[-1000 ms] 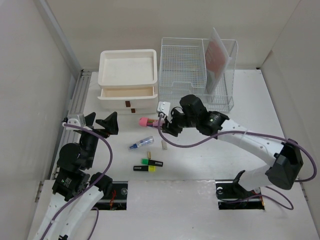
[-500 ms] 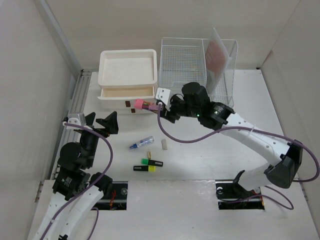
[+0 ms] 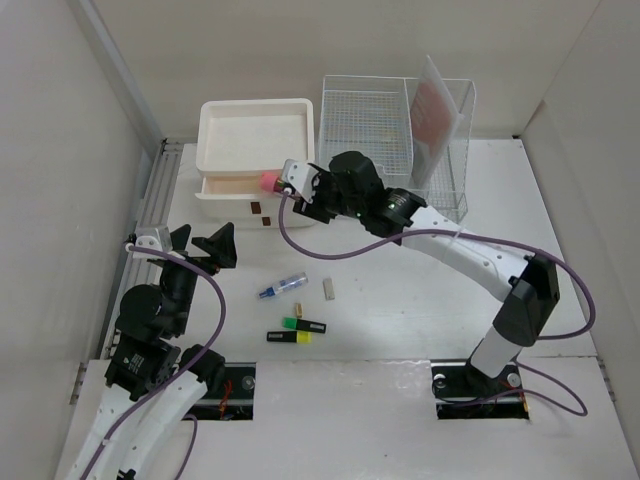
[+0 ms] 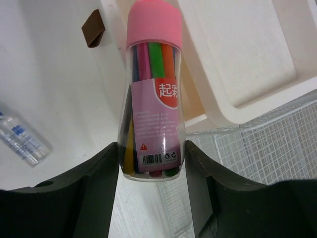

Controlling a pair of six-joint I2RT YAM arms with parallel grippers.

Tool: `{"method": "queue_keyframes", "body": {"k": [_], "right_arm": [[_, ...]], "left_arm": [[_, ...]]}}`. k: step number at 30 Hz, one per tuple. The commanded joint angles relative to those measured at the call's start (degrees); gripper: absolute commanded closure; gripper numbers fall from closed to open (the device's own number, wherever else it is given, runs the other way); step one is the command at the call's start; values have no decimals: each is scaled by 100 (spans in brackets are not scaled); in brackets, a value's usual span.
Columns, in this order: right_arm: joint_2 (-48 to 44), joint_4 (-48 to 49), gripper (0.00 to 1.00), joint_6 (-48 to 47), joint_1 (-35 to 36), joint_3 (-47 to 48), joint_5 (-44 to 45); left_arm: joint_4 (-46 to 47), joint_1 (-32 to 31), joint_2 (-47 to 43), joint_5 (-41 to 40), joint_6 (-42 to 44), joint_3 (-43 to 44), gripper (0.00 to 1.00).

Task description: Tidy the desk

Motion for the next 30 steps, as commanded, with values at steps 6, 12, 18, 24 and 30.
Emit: {"method": "queue_keyframes", "body": {"k": [6,12,18,24,30], "right_arm": [[168,679,95,-356,36,742,450],[273,679,95,-532,36,795,503],[326,679,94,-777,36,848,318],[440,452,92,-1145,36,962,55],[625,64,92,-1524,36,1225,-367]], "left_arm": [[228,-35,30,-47,55,-22,1],[228,-35,30,-47,55,-22,1],[228,-35,30,6,55,-22,1],[228,-35,30,6,55,-22,1],[228,-35,30,6,55,-22,1]]}}
